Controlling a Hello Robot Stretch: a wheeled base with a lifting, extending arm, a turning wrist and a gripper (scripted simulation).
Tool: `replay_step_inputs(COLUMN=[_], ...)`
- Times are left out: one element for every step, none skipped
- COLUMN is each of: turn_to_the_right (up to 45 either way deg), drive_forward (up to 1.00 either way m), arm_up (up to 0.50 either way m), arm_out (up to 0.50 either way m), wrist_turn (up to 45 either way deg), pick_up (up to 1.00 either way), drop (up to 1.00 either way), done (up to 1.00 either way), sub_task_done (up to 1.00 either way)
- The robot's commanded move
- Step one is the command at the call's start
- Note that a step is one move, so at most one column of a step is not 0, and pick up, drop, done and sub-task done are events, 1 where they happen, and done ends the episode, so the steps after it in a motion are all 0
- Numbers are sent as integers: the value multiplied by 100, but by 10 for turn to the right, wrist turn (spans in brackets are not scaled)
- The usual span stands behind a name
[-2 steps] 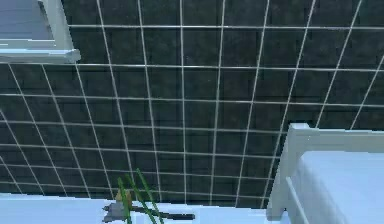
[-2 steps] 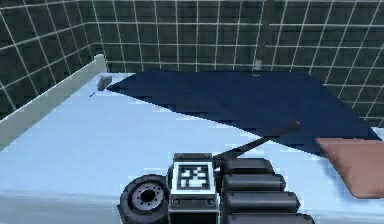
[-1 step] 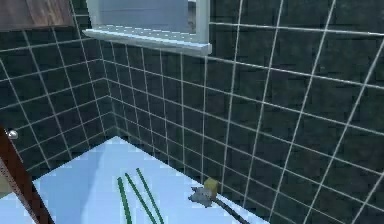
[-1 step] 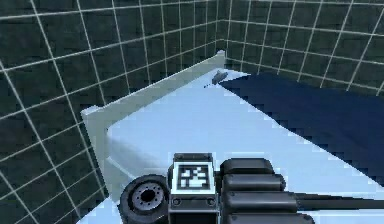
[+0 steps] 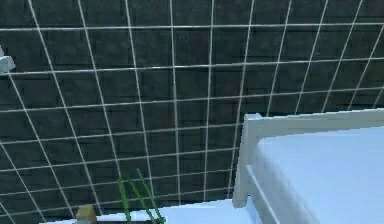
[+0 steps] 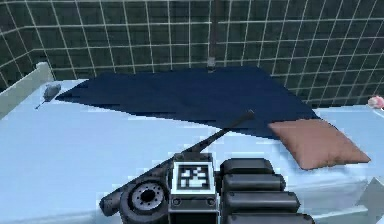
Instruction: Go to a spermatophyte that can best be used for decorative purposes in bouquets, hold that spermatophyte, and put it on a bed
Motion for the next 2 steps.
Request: replay_step_inputs(turn_to_the_right=[450, 450], drive_forward=[0, 0], arm_up=[0, 0], arm_out=[0, 0], wrist_turn=[0, 0], pick_up=[0, 0], drop=[0, 0], done=[0, 0], sub_task_done=[0, 0])
